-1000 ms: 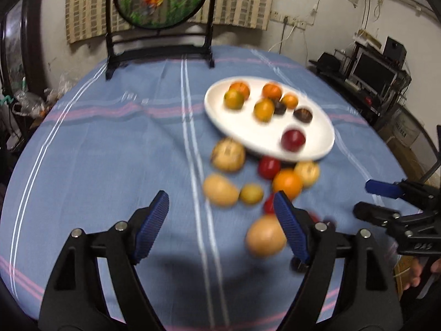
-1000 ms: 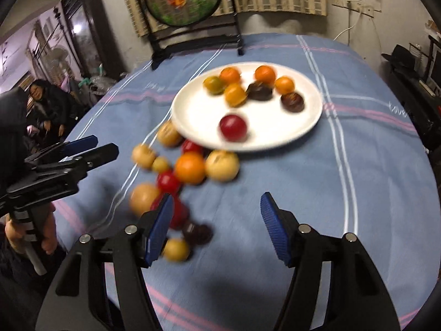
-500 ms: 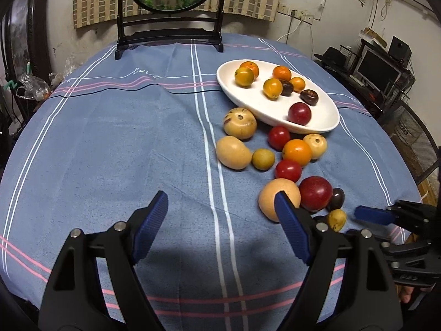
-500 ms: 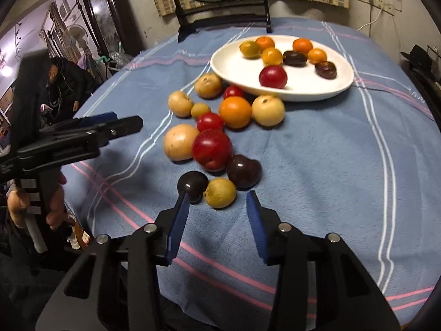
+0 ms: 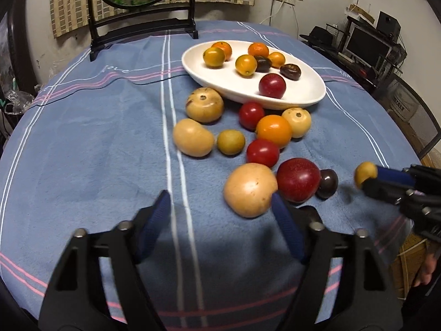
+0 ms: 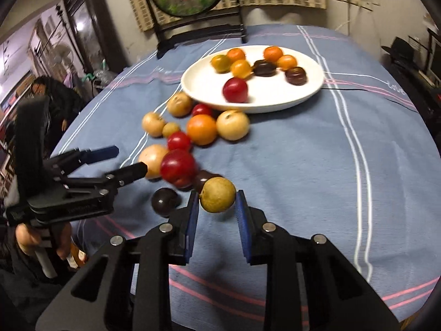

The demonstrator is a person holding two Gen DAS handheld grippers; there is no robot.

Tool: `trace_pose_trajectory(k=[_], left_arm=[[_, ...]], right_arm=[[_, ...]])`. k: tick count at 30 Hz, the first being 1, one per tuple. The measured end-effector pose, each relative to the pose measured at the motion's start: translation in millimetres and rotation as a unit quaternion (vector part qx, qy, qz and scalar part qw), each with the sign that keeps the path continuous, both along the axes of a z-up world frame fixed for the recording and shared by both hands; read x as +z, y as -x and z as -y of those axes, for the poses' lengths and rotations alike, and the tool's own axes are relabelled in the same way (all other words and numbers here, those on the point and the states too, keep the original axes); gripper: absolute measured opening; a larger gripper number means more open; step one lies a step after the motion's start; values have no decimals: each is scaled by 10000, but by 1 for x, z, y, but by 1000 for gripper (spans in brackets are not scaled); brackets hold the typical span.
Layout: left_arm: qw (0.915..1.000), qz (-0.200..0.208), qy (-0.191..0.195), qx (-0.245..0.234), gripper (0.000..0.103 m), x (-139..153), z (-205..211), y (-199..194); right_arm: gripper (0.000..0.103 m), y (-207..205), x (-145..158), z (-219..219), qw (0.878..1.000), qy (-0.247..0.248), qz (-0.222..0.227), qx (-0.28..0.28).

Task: Organize fruits
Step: 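Grasp a yellow-green fruit with the right tool while the left tool grasps a large tan fruit, then lower both held fruits onto the white plate and open both tools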

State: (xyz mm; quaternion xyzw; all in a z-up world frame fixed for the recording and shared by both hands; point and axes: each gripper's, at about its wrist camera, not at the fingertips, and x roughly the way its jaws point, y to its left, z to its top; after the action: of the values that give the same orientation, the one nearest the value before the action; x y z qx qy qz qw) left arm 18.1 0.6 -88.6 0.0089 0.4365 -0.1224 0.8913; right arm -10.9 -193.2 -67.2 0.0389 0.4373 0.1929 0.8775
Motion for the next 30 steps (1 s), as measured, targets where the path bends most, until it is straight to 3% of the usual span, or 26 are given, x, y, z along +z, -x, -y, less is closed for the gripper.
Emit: trace_pose_trajectory(k=[4,7,14,21,26,30], left_arm=[[9993,-164,238,-228,49,-11,9,-9],[9998,-49,106,-174,45,-14,16,-12],[9992,-112,365,-106,45,-9,5,-8],[9989,161,445,1,45,18,-13,-8],[9989,319,340,-3,45,42,-9,-31],[9991,356,241,-44,45,67,0,-73]], right_arm=[[28,0,3,8,9996,-263,19,-53],[28,-2,3,10,9995,-295,3,-93],[28,-6,-7,6,9996,-237,-103,-66],[28,-13,-2,5,9998,-191,-42,-85],[28,-32,14,3,9998,-96,120,-94],[28,-68,32,-2,9996,131,256,-64]])
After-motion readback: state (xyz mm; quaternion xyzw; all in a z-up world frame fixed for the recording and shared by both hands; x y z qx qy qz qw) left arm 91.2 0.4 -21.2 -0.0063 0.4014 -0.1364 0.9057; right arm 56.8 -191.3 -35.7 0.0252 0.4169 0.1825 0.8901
